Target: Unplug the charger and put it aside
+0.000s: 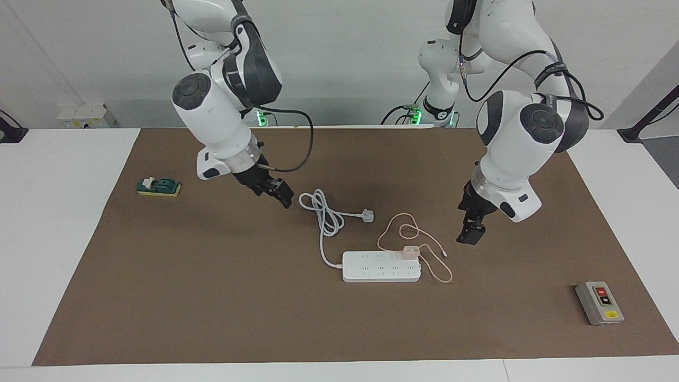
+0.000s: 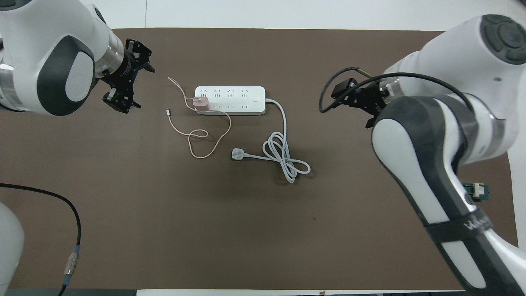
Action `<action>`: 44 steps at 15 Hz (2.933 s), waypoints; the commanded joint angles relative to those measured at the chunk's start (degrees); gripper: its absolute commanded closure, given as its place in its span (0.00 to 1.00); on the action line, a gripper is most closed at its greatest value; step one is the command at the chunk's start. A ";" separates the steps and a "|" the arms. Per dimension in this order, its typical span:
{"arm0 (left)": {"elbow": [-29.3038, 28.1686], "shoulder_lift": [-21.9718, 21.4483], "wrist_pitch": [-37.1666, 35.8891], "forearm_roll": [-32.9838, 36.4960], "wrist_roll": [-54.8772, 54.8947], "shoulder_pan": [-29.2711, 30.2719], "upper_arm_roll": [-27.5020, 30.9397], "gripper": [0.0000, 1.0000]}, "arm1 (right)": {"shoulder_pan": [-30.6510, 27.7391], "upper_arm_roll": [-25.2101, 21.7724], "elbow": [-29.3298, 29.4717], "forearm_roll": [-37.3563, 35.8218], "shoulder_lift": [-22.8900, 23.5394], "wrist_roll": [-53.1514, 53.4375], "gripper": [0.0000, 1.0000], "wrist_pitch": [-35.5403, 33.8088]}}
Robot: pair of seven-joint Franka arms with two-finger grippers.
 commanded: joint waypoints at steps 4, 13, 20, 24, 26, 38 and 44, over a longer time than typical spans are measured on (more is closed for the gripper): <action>-7.09 4.37 15.06 6.09 -10.27 -5.04 0.94 0.00 | 9.08 -0.13 16.80 9.86 21.18 33.25 0.00 12.66; -14.65 3.05 19.88 7.42 -10.35 -7.33 0.94 0.00 | 7.34 2.14 32.00 18.03 37.09 41.27 0.00 12.17; -15.98 2.34 20.24 7.42 -10.27 -7.33 0.85 0.25 | 5.40 4.52 33.06 18.23 38.51 40.92 0.00 10.93; -15.98 2.34 20.51 7.42 -10.18 -7.33 0.85 1.00 | 5.75 4.52 32.80 18.05 38.77 39.78 0.00 11.46; -15.98 2.34 20.60 7.42 -10.27 -7.33 0.85 1.00 | 5.57 4.52 32.80 18.14 39.74 38.38 0.00 11.63; -16.94 2.26 21.56 7.42 -10.27 -7.33 0.85 1.00 | 5.22 2.24 35.78 17.43 41.50 35.12 0.00 11.63; -16.86 2.26 21.48 7.42 -10.18 -7.33 0.85 1.00 | 5.40 2.33 34.73 17.87 41.50 34.76 0.38 12.95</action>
